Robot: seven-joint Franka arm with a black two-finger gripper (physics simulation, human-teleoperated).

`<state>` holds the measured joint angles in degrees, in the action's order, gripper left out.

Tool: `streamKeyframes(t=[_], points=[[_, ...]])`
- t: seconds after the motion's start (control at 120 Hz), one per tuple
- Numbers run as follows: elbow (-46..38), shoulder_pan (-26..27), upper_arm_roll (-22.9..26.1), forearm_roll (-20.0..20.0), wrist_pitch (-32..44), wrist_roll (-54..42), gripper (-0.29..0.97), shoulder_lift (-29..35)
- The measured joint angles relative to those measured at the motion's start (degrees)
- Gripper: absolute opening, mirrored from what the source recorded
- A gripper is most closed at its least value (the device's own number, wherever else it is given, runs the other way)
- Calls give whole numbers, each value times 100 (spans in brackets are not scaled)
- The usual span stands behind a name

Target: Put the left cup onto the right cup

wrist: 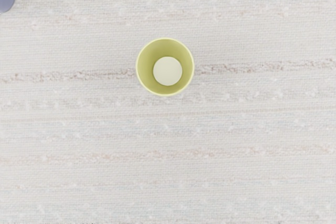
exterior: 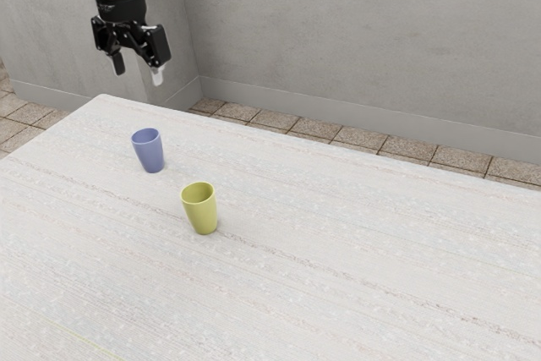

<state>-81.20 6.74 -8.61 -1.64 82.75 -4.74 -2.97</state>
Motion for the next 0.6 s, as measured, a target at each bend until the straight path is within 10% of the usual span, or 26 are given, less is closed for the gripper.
streamKeyframes(t=[0.6], points=[[-21,65,-173,-188,140,-38,68,-63]])
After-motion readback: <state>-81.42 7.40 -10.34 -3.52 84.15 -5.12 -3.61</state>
